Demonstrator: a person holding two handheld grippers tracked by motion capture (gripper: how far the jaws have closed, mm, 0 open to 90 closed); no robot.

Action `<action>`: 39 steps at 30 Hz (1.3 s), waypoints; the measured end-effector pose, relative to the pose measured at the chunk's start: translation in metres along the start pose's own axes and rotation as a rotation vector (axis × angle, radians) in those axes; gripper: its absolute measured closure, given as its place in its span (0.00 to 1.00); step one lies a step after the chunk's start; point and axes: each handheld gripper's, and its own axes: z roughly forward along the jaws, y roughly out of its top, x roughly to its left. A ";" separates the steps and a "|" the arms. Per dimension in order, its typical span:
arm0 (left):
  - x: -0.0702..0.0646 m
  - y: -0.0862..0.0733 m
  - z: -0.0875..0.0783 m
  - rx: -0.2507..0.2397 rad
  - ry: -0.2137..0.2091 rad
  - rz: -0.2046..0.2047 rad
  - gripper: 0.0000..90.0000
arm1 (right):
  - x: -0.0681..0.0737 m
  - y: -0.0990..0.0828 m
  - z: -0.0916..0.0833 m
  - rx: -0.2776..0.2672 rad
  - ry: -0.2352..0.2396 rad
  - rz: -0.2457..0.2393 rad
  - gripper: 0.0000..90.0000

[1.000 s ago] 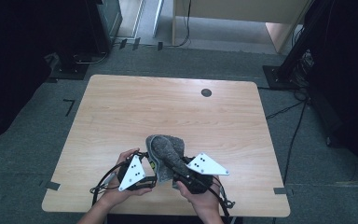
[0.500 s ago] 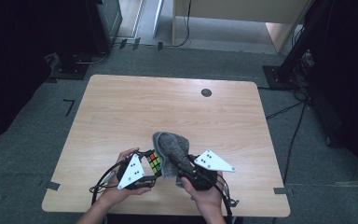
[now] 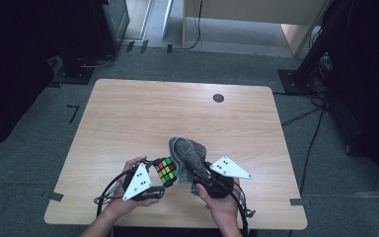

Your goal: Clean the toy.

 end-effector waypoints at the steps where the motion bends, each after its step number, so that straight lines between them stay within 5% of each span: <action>1: -0.002 0.000 0.001 0.008 0.000 0.014 0.38 | 0.004 0.001 0.000 -0.007 0.017 -0.011 0.73; 6: -0.009 0.003 0.002 0.003 -0.004 0.049 0.38 | 0.024 0.003 0.002 -0.004 0.080 -0.082 0.73; 13: -0.007 0.006 -0.003 -0.032 -0.009 0.036 0.38 | -0.006 -0.002 0.003 0.027 -0.017 0.013 0.73; 16: -0.007 0.005 0.000 -0.011 -0.003 0.035 0.38 | -0.007 0.001 -0.001 0.005 -0.010 0.029 0.73; 19: -0.009 0.004 0.002 -0.001 -0.006 0.044 0.38 | 0.007 0.005 -0.004 -0.028 0.043 -0.023 0.73; 23: -0.011 0.006 0.002 0.004 -0.009 0.056 0.38 | 0.020 0.004 0.001 -0.007 0.080 -0.068 0.72; 30: -0.007 0.007 -0.002 -0.015 -0.004 0.032 0.38 | -0.009 -0.001 0.002 0.029 -0.010 0.031 0.73; 39: -0.005 0.007 0.001 0.014 0.010 -0.004 0.38 | 0.023 0.002 0.001 -0.017 0.087 -0.087 0.73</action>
